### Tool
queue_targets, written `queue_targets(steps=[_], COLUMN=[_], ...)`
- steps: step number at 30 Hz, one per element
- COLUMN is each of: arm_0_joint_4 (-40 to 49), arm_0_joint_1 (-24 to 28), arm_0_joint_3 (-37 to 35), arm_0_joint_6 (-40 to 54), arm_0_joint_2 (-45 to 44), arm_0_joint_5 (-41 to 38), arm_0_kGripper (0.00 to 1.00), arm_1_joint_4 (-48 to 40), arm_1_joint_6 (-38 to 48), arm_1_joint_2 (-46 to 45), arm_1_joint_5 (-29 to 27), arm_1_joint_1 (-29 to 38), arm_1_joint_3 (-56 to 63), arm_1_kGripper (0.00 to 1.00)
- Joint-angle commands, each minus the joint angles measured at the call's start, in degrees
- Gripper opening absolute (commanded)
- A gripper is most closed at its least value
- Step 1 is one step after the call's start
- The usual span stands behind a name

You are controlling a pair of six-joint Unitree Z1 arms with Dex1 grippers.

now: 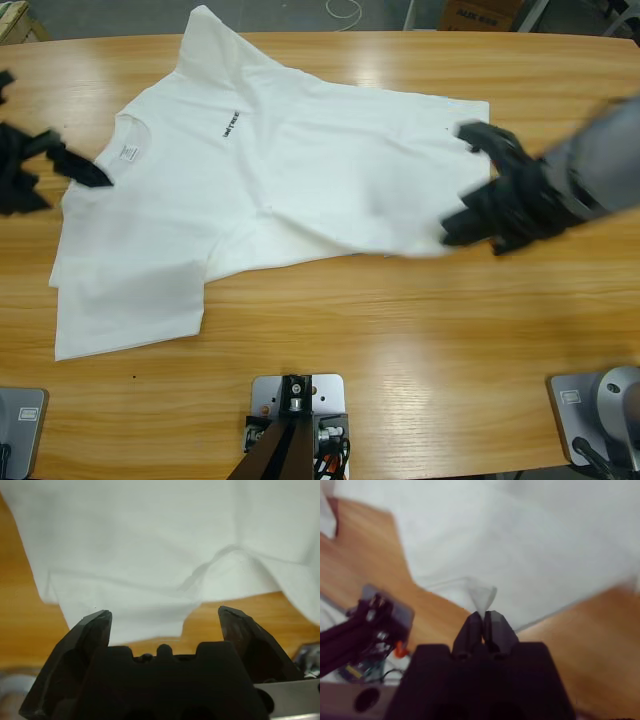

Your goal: Fold clothes

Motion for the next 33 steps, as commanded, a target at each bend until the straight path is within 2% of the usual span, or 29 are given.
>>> queue_targets(steps=[1, 6, 11, 14, 17, 19, 22, 23, 25, 26, 27, 29, 30, 31, 33], arm_0_joint_4=[-0.31, -0.33, -0.66, -6.13, -10.57, -12.47, -12.65, -12.63, -13.33, -13.33, -13.53, -14.74, -14.63, -14.0, -10.85], arm_0_joint_1=[-0.86, -3.5, -4.09, -4.09, -4.09, -3.93, -3.28, -2.49, 1.64, 4.31, 9.83, 24.38, 28.62, 30.41, 30.62], arm_0_joint_3=[12.3, 18.65, 24.24, 29.04, 32.75, 32.83, 28.0, 26.26, 23.01, 22.88, 23.22, 22.59, 21.18, 19.6, 15.98], arm_0_joint_6=[-9.33, -13.56, -16.71, -23.6, -31.95, -32.41, -21.26, -15.22, 3.01, 9.73, 17.2, 25.6, 28.38, 30.66, 33.63], arm_0_joint_2=[-7.12, -11.04, -15.79, -18.69, -22.41, -20.78, -12.03, -8.74, -3.29, -2.67, -2.73, -1.99, -0.67, 1.37, 7.15], arm_0_joint_5=[-6.52, -10.0, -8.21, -7.29, -3.65, -2.44, -2.34, -2.34, -1.74, -1.67, -3.07, -15.68, -19.12, -21.48, -22.8], arm_0_kGripper=[0.913, 0.913, 0.957, 0.959, 0.942, 0.853, 0.82, 0.822, 0.827, 0.818, 0.798, 0.777, 0.714, 0.642, 0.619], arm_1_joint_4=[10.59, 10.32, 9.99, 9.92, 9.83, 9.67, 9.37, 9.32, 9.25, 9.02, 8.64, 7.7, 7.35, 7.05, 6.49], arm_1_joint_6=[5.92, 6.1, 6.01, 6.01, 6.01, 6.01, 6.01, 6.06, 6.1, 6.1, 6.1, 6.13, 6.17, 6.15, 6.13], arm_1_joint_2=[-5.18, -4.88, -5.02, -5.7, -6.41, -6.9, -7.04, -7.3, -7.87, -8.08, -8.17, -8.18, -8.11, -8.11, -7.88], arm_1_joint_5=[1.72, 0.72, 0.12, 0.08, -0.23, -0.23, -0.23, -0.27, -0.32, -0.37, -0.41, -0.41, -0.41, -0.41, -0.41], arm_1_joint_1=[0.98, 1.68, 1.68, 1.68, 1.77, 1.94, 2.12, 2.12, 2.12, 2.12, 2.12, 2.12, 2.12, 2.12, 2.12], arm_1_joint_3=[6.95, 8.18, 8.27, 8.31, 8.36, 8.55, 8.68, 8.68, 8.78, 8.91, 9.19, 9.73, 9.87, 10.01, 10.28], arm_1_kGripper=[0.0, 0.0, 0.0, 0.0, 0.0, 0.0, 0.0, 0.0, 0.0, 0.0, 0.0, 0.0, 0.0, 0.0, 0.0])
